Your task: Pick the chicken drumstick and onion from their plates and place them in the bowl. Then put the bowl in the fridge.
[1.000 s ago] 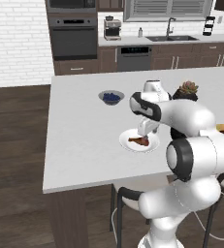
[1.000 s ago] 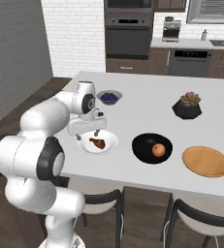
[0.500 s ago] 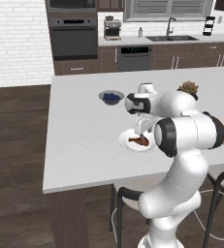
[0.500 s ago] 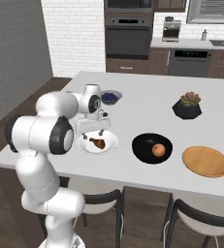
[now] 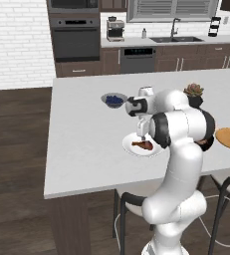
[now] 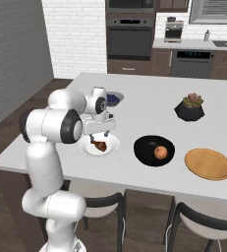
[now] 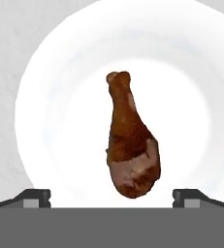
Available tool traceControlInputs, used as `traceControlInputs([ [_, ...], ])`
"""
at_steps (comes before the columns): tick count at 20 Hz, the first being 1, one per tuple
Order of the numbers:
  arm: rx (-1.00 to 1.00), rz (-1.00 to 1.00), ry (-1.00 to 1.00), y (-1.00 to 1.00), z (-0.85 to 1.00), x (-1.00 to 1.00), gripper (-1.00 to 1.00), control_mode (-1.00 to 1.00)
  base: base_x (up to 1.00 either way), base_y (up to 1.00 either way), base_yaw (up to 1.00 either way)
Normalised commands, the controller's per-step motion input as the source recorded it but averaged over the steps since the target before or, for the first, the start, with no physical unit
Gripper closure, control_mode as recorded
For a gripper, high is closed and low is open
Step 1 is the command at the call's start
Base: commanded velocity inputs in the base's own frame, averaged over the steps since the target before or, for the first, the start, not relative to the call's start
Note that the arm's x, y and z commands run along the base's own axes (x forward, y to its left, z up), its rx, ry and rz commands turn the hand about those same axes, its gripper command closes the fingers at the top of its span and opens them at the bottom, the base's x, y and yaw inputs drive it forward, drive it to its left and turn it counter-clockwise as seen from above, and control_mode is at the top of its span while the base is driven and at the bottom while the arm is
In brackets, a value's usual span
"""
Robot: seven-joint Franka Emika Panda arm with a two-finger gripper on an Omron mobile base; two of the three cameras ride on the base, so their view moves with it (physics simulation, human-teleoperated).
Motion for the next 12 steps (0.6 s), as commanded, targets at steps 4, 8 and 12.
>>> traceControlInputs([
  [4,0.00,0.07,0.00,0.00,-0.37,0.38,-1.00,-1.00,0.00,0.00,0.00],
  [8,0.00,0.07,0.01,-0.01,-0.41,0.33,-1.00,-1.00,0.00,0.00,0.00],
  [12,0.00,0.06,0.06,-0.01,-0.28,-0.13,-1.00,-1.00,0.00,0.00,0.00],
])
